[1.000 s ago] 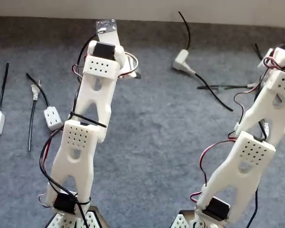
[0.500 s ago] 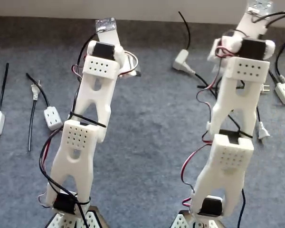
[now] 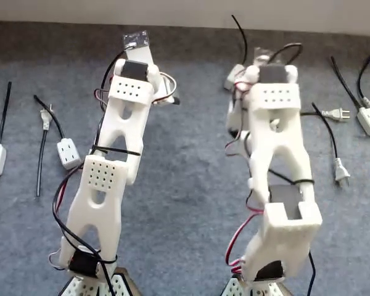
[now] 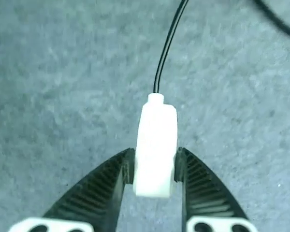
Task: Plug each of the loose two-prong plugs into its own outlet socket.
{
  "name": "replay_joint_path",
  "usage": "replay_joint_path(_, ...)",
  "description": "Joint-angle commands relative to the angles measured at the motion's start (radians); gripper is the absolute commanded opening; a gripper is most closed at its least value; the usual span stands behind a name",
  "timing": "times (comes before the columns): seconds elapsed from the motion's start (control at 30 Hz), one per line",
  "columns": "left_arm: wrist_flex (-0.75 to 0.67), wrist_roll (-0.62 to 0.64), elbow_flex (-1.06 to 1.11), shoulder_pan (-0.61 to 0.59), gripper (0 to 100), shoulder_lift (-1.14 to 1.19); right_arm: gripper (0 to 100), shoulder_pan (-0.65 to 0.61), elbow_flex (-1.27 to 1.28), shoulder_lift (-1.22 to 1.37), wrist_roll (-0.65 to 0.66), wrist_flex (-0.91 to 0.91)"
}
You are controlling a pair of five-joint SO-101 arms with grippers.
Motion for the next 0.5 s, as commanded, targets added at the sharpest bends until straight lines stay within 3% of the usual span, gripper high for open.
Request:
replay_joint_path(0.0,-0.011,0.009,-0.015,-0.012,30,-0.015,13.8,-0.099,0.156,-0.183,-0.049,0.01)
replay_joint_path(0.23,-0.011,0.009,-0.015,-0.012,30,-0.016,14.1,-0.222,0.604,-0.417,-0.049,-0.278)
replay_joint_path(0.47,-0.009,0.009,-0.074,-0.012,30,-0.01,14.8,-0.315,1.02,-0.456,0.028,-0.673)
